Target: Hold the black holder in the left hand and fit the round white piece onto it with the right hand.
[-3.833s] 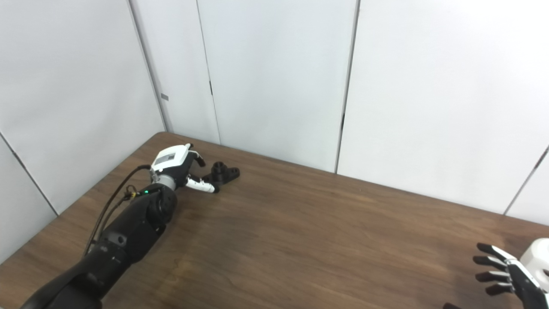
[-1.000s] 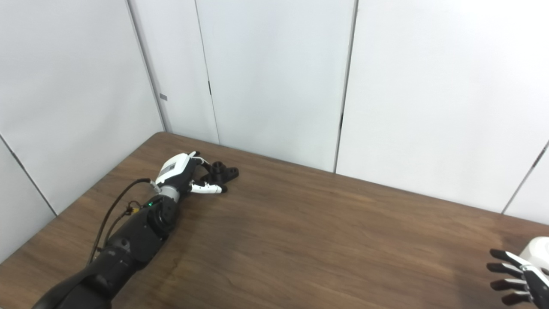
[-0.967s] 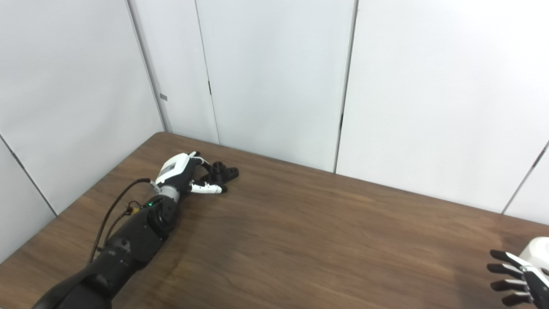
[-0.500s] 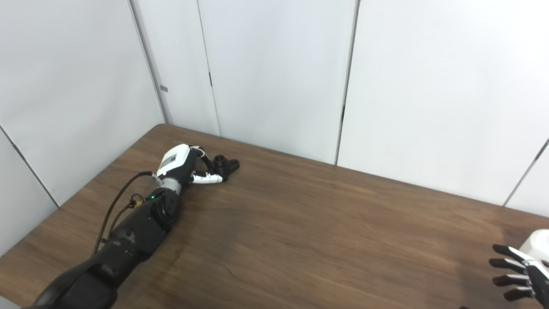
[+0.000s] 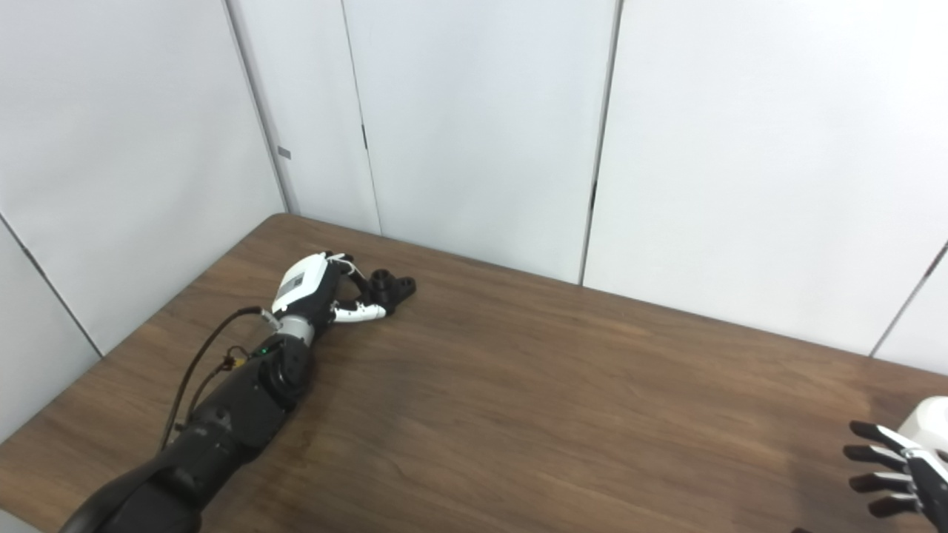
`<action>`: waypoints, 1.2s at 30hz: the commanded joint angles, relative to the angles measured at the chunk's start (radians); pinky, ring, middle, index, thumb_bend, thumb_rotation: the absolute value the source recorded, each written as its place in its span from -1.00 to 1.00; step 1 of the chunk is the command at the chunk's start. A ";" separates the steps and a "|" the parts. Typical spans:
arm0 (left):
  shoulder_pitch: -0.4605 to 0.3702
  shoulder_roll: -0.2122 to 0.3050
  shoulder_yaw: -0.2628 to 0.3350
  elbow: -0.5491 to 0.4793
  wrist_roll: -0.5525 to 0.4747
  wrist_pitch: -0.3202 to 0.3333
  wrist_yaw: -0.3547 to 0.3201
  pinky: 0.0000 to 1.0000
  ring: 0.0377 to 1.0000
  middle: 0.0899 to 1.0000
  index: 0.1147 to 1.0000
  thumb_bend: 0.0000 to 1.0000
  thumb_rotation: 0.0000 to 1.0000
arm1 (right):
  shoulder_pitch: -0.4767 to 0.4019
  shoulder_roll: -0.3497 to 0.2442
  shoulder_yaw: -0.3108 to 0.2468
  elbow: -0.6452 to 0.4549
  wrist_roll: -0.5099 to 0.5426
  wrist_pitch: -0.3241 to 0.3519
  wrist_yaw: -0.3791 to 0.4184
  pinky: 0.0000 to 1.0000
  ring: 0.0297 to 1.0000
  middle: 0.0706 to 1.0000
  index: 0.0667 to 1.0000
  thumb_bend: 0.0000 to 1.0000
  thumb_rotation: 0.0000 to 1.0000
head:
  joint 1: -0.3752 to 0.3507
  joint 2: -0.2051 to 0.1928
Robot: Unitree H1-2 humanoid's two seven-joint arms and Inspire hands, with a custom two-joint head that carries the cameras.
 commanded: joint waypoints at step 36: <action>0.183 -0.161 -0.395 -0.559 0.079 -0.171 -0.428 0.90 1.00 0.88 -0.17 0.05 -0.86 | -0.067 0.024 0.000 -0.001 -0.039 -0.047 -0.064 -0.09 0.12 0.37 0.53 0.27 -0.66 | -0.288 0.064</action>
